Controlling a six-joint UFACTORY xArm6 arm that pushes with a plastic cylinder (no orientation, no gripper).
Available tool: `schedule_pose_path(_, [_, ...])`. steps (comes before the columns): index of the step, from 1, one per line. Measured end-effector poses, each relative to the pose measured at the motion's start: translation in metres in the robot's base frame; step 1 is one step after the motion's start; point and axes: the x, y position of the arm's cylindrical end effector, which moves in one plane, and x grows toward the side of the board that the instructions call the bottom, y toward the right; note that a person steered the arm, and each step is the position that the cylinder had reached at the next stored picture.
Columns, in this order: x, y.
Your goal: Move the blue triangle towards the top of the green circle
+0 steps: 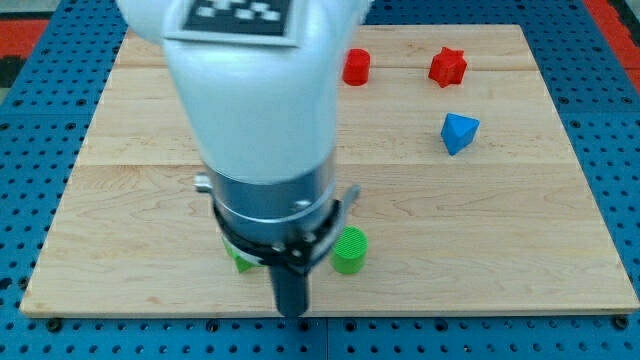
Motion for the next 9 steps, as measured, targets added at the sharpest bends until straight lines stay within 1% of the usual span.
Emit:
schedule_pose_path(1, [-0.011, 0.102])
schedule_pose_path(2, [-0.095, 0.223])
schedule_pose_path(3, [-0.199, 0.283])
schedule_pose_path(4, [-0.236, 0.249])
schedule_pose_path(5, [-0.203, 0.175])
schedule_pose_path(6, [-0.206, 0.126])
schedule_pose_path(7, [-0.246, 0.127])
schedule_pose_path(8, [-0.267, 0.162])
schedule_pose_path(9, [-0.290, 0.116])
